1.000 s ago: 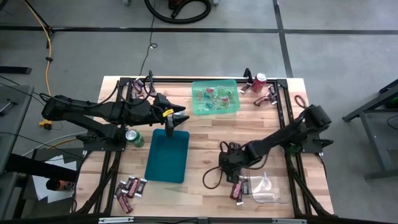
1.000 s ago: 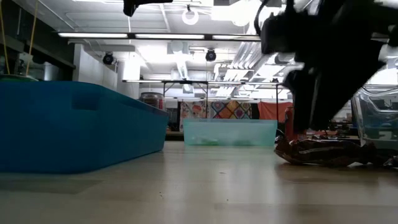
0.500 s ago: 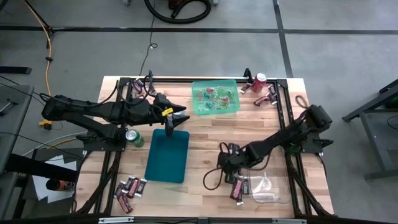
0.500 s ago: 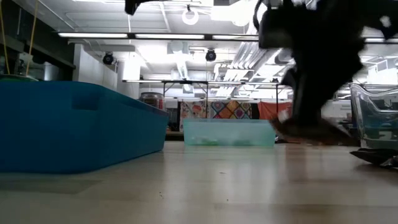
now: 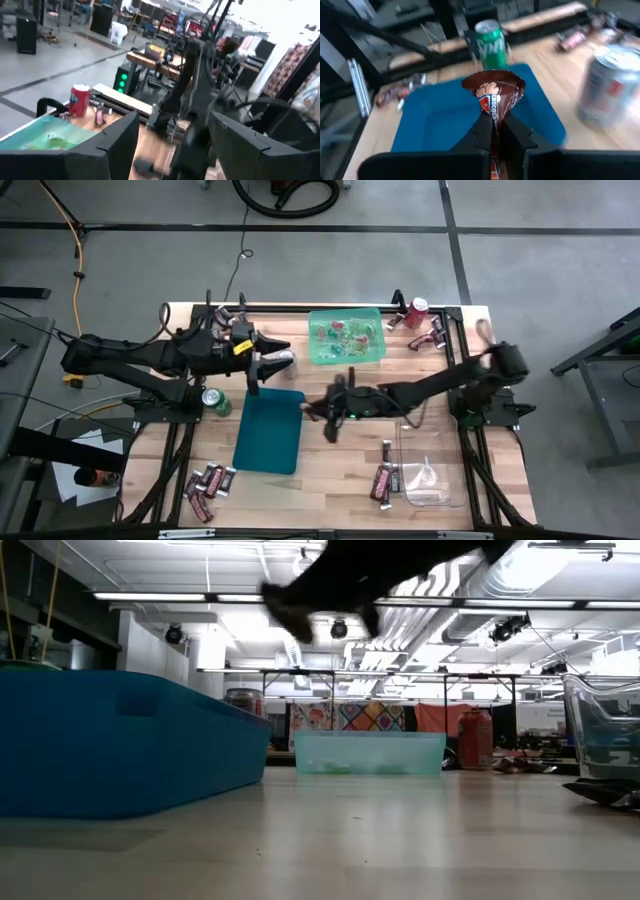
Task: Organize candy in baskets
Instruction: Put the brown chocolate into the blue bin
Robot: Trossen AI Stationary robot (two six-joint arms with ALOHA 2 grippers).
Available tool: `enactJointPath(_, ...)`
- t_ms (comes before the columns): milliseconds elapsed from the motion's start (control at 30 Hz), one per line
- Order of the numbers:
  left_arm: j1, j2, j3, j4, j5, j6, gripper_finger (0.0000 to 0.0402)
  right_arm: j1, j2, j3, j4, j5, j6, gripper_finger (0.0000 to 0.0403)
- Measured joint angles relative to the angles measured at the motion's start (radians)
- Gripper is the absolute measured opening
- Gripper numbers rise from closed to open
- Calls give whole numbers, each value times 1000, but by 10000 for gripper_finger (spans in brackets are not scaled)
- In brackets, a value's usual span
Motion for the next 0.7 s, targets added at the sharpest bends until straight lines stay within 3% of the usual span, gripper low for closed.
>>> enactJointPath(133,0,-11,0,1,-23,0,225,-33,160,41,211,-33,40,13)
enactJointPath(367,0,-13,0,0,-23,-2,225,-37,363,271,174,-39,73,31)
enactJointPath(567,0,-18,0,-4,-23,-7,225,-42,401,425,-115,-71,151,125)
enactJointPath(700,0,-18,0,-7,-23,-1,225,-43,390,472,-219,-89,77,190)
